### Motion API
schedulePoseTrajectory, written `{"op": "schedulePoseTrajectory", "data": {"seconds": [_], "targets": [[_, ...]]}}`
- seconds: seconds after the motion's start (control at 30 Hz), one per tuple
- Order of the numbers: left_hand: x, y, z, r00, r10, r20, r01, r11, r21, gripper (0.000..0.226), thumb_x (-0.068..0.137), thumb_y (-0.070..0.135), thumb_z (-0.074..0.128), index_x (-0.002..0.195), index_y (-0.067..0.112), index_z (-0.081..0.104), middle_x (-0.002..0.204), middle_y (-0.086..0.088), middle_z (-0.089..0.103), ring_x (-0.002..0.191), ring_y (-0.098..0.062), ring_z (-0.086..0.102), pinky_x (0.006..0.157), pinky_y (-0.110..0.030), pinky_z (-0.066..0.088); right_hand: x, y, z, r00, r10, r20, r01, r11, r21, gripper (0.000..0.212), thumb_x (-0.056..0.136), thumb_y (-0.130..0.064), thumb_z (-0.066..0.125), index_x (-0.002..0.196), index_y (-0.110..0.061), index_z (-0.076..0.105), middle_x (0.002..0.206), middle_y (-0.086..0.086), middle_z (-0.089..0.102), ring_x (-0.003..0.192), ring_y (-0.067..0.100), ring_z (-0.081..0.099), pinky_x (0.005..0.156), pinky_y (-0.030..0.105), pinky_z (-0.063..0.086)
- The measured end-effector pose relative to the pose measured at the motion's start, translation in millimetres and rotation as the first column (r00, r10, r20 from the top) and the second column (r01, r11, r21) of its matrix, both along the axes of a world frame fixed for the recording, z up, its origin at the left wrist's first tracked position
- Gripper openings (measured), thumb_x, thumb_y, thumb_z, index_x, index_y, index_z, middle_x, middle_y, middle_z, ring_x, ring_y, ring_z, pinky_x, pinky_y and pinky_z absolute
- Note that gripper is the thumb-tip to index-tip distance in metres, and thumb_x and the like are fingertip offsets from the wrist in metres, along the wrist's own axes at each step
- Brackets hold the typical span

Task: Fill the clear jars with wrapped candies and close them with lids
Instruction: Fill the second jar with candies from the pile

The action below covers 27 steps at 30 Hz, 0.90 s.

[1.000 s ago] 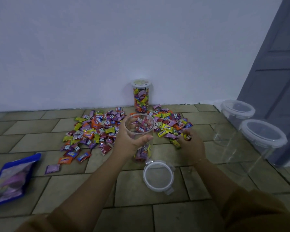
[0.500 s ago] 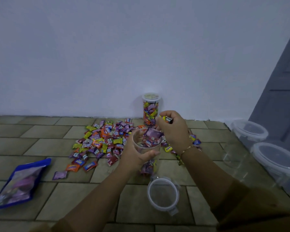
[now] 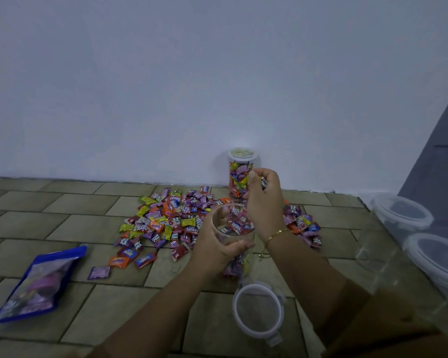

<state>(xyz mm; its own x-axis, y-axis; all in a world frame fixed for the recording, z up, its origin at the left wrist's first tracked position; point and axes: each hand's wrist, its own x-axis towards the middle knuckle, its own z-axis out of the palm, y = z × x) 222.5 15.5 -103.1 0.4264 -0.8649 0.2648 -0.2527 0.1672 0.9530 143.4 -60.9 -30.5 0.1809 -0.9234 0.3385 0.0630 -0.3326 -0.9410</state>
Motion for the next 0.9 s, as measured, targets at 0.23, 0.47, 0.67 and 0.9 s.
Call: {"op": "schedulePoseTrajectory", "data": {"seconds": [0.23, 0.47, 0.67, 0.9], "targets": [[1.6, 0.3, 2.0, 1.0, -0.02, 0.002, 0.02, 0.999, -0.029, 0.076, 0.061, 0.007, 0.083, 0.119, 0.028, 0.039, 0.117, 0.016, 0.047, 0.105, 0.003, 0.05, 0.076, 0.0, 0.042, -3.4, 6.4, -3.9, 0.999, 0.016, 0.05, -0.017, 0.999, 0.031, 0.005, 0.097, -0.024, 0.049, 0.096, -0.022, 0.054, 0.068, 0.014, 0.061, 0.044, 0.005, 0.056, 0.039, 0.015, 0.04], [4.6, 0.6, -3.1, 1.0, 0.0, 0.005, 0.0, 1.0, -0.02, 0.086, 0.05, 0.031, 0.081, 0.125, 0.026, 0.039, 0.126, 0.007, 0.048, 0.118, -0.002, 0.046, 0.082, -0.001, 0.04, 7.1, 8.9, -11.3, 0.999, -0.023, -0.033, 0.022, 0.999, -0.042, 0.014, 0.093, -0.028, 0.053, 0.084, -0.039, 0.052, 0.091, 0.013, 0.065, 0.08, 0.026, 0.063, 0.071, 0.039, 0.053], [7.6, 2.2, -2.3, 0.999, -0.007, 0.047, 0.008, 1.0, -0.015, 0.077, 0.055, 0.024, 0.084, 0.117, 0.034, 0.04, 0.123, 0.014, 0.047, 0.113, 0.007, 0.046, 0.081, 0.0, 0.038, 4.8, 10.3, -11.3, 0.999, 0.016, -0.045, -0.017, 1.0, -0.024, 0.008, 0.095, -0.027, 0.051, 0.09, -0.032, 0.054, 0.085, 0.015, 0.067, 0.049, 0.002, 0.056, 0.047, 0.014, 0.04], [16.3, 3.5, -6.3, 0.997, -0.003, 0.071, 0.002, 1.0, 0.012, 0.075, 0.06, 0.019, 0.086, 0.113, 0.043, 0.039, 0.123, 0.019, 0.046, 0.113, 0.01, 0.044, 0.081, 0.002, 0.037, 11.2, 12.4, -15.2, 0.998, 0.027, -0.058, -0.029, 0.999, -0.037, 0.006, 0.095, -0.029, 0.05, 0.093, -0.032, 0.054, 0.084, 0.009, 0.069, 0.062, 0.009, 0.061, 0.055, 0.022, 0.043]]}}
